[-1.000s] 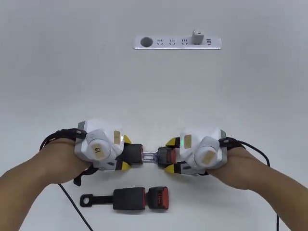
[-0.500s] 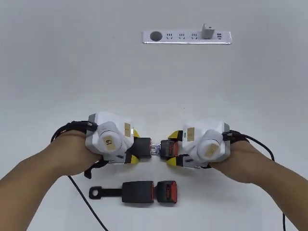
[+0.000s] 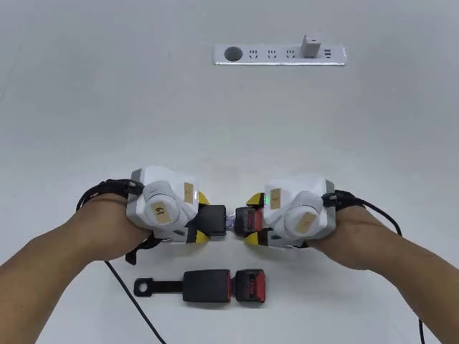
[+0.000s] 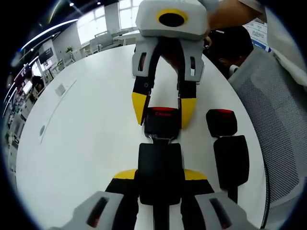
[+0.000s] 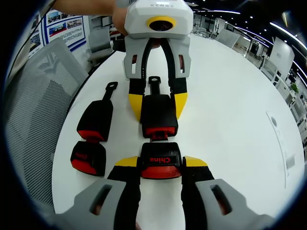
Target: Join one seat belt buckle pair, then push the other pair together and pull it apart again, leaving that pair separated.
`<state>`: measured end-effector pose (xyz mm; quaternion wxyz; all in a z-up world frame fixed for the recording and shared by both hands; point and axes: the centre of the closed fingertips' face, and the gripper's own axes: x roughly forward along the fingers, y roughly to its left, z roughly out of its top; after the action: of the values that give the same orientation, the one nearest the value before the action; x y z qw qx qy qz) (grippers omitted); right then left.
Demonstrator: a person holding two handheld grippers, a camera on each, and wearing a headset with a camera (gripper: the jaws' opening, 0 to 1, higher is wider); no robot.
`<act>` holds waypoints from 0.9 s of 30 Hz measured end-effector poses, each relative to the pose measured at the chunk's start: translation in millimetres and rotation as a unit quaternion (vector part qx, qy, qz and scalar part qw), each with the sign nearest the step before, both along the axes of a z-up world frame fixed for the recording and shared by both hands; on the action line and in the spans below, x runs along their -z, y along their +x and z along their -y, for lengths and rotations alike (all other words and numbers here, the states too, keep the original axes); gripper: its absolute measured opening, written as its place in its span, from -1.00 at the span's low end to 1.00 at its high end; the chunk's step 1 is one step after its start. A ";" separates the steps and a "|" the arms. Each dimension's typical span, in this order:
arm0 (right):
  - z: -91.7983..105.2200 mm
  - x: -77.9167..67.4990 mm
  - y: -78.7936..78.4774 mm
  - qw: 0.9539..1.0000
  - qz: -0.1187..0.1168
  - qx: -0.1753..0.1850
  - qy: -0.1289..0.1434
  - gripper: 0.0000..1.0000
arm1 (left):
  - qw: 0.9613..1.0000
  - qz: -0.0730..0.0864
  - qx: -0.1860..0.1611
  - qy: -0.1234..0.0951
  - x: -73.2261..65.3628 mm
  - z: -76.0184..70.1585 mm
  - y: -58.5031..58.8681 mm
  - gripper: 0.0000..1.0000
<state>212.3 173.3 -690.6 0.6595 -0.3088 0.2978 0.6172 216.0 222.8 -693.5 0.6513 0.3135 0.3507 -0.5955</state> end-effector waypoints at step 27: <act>-6.5 -2.9 0.0 1.000 -0.003 0.004 -0.009 -0.41 | 1.000 0.002 -0.010 -0.010 0.3 0.0 -0.2 -0.33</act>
<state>212.4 179.8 -687.6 0.6583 -0.3117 0.3061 0.6130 215.8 222.8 -693.8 0.6611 0.3043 0.3464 -0.5919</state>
